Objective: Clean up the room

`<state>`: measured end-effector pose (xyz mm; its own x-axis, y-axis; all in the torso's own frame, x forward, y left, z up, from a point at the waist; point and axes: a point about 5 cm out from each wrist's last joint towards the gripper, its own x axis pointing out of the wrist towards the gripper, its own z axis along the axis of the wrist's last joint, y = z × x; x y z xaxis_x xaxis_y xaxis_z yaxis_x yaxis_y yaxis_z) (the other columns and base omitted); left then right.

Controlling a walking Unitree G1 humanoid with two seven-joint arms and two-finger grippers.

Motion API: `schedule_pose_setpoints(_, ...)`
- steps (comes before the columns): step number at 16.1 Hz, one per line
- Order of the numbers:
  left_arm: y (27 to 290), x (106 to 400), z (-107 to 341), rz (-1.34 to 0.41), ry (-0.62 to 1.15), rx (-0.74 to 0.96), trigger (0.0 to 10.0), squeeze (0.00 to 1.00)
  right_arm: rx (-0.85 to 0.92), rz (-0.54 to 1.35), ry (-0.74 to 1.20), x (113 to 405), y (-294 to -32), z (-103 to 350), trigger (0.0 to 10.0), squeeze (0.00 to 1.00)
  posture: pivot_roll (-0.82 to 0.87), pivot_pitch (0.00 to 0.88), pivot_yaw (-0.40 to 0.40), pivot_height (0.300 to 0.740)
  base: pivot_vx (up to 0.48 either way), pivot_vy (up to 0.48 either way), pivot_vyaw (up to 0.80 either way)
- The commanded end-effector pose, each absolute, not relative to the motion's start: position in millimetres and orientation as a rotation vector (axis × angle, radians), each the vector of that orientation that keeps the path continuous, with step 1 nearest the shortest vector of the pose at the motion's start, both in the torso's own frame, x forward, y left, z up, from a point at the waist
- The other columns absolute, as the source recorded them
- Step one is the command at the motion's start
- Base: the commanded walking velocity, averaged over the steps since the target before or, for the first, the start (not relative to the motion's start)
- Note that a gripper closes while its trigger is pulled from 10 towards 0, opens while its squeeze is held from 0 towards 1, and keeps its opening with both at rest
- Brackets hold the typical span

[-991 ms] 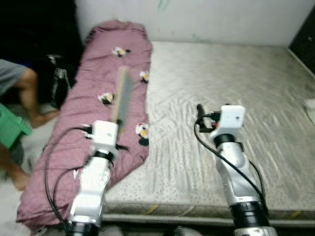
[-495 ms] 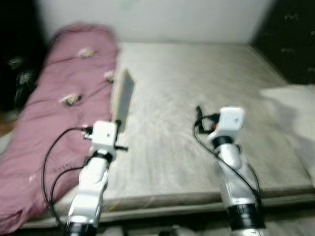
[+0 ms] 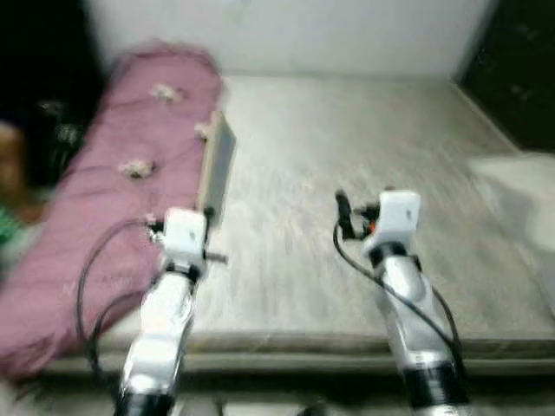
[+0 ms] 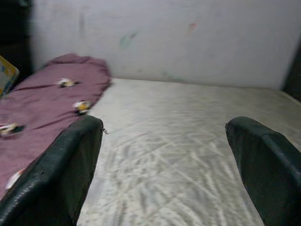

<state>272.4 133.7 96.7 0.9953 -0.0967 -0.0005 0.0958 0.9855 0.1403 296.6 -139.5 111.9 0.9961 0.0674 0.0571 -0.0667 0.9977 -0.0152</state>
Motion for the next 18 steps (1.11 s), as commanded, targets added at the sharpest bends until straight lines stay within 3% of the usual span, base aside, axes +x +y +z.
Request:
schedule_pose_setpoints(1, 136.7, 274.3, 104.9, -0.084, -0.048, 0.151, 10.0, 0.00, -0.012, 0.071, -0.074, 297.5, -137.8, 116.2, 10.0, 0.00, -0.02, 0.000, -0.025, 0.740, 0.000, 0.000, 0.69)
schedule_pose_setpoints(3, 136.4, 273.6, 104.3, -0.083, -0.045, 0.152, 10.0, 0.00, -0.007, 0.071, -0.067, 297.5, -138.8, 115.3, 10.0, 0.00, -0.02, 0.000, -0.028, 0.740, 0.000, 0.000, 0.54)
schedule_pose_setpoints(12, 141.5, 270.4, 100.6, -0.072, -0.034, 0.158, 10.0, 0.00, -0.008, 0.085, -0.050, 294.0, -139.7, 109.8, 10.0, 0.00, -0.02, 0.000, -0.030, 0.740, 0.000, -0.273, 0.00)
schedule_pose_setpoints(18, 169.8, 249.0, 84.5, 0.034, 0.042, 0.150, 10.0, 0.00, -0.057, 0.089, -0.006, 273.6, -156.2, 92.0, 10.0, 0.00, -0.01, 0.000, -0.030, 0.740, 0.000, -0.279, 0.00)
